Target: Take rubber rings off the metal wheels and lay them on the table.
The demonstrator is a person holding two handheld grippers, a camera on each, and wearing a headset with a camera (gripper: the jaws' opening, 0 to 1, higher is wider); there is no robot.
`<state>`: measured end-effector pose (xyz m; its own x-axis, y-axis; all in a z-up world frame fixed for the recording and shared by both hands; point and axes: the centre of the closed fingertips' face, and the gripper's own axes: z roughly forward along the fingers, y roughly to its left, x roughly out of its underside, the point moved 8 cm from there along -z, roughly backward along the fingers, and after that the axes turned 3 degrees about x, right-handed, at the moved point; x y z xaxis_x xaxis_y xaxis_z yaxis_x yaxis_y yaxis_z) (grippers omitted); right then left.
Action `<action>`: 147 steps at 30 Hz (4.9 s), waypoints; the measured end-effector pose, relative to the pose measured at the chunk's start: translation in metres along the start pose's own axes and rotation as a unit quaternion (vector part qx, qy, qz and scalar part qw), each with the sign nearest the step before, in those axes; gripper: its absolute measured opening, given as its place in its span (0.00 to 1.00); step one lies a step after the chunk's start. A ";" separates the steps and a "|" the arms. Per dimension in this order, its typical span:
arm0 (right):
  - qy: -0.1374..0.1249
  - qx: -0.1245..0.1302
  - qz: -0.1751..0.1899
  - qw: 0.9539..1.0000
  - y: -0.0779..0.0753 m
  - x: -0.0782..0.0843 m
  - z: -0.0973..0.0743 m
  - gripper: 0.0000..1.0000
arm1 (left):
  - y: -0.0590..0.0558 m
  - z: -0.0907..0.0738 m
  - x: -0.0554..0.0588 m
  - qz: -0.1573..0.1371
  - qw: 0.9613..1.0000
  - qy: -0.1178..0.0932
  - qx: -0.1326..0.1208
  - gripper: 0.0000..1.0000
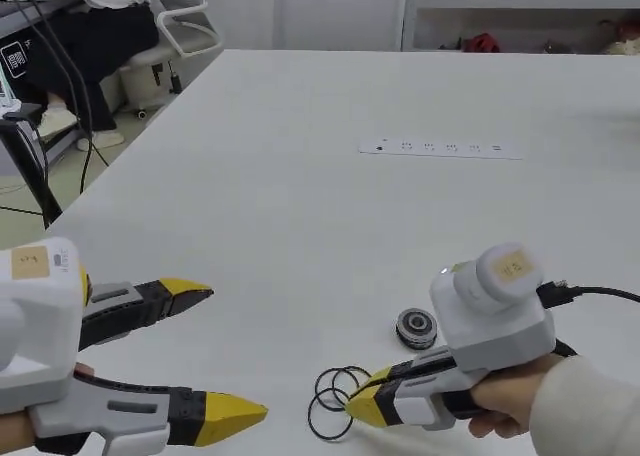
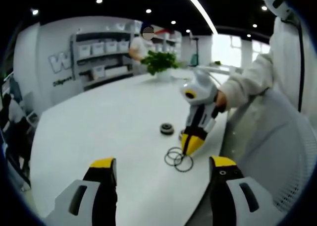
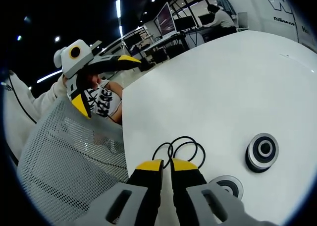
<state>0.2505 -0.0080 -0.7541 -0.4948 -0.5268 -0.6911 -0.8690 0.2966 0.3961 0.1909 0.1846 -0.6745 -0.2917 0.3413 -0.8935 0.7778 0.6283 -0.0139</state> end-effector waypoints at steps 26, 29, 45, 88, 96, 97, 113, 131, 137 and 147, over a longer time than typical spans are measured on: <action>-0.039 0.031 -0.021 0.999 -0.008 -0.019 -0.018 0.12 | -0.001 -0.005 -0.007 0.010 1.000 0.004 -0.004 0.77; -0.053 0.039 -0.022 0.998 -0.011 -0.024 -0.024 0.13 | -0.001 -0.007 -0.012 0.014 1.000 0.003 -0.006 0.78; -0.117 0.093 -0.010 0.989 -0.035 -0.041 -0.059 0.13 | -0.002 -0.011 -0.058 0.055 0.998 -0.019 0.009 0.83; -0.105 0.177 0.051 0.977 -0.078 -0.001 -0.082 0.14 | 0.021 0.106 -0.154 0.216 0.972 -0.049 0.081 0.76; -0.088 0.168 0.053 0.980 -0.081 0.008 -0.077 0.15 | 0.021 0.140 -0.123 0.209 0.971 -0.055 0.098 0.67; -0.086 0.167 0.051 0.981 -0.081 0.008 -0.076 0.15 | 0.021 0.142 -0.119 0.205 0.972 -0.057 0.102 0.67; -0.074 0.154 0.029 0.985 -0.080 0.010 -0.063 0.17 | 0.020 0.175 -0.063 0.149 0.977 -0.025 0.153 0.46; -0.081 0.155 0.019 0.984 -0.080 0.013 -0.055 0.20 | 0.016 0.203 -0.026 0.134 0.975 0.016 0.179 0.24; -0.080 0.155 0.008 0.985 -0.078 0.013 -0.052 0.20 | 0.018 0.206 -0.021 0.121 0.978 0.027 0.171 0.19; -0.080 0.166 -0.003 0.983 -0.081 0.013 -0.054 0.14 | 0.017 0.206 -0.017 0.101 0.980 0.028 0.172 0.16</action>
<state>0.3152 -0.0816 -0.7627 -0.4606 -0.4049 -0.7899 -0.8122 0.5512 0.1911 0.3242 0.0451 -0.7520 -0.1343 0.4778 -0.8681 0.9615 0.2747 0.0024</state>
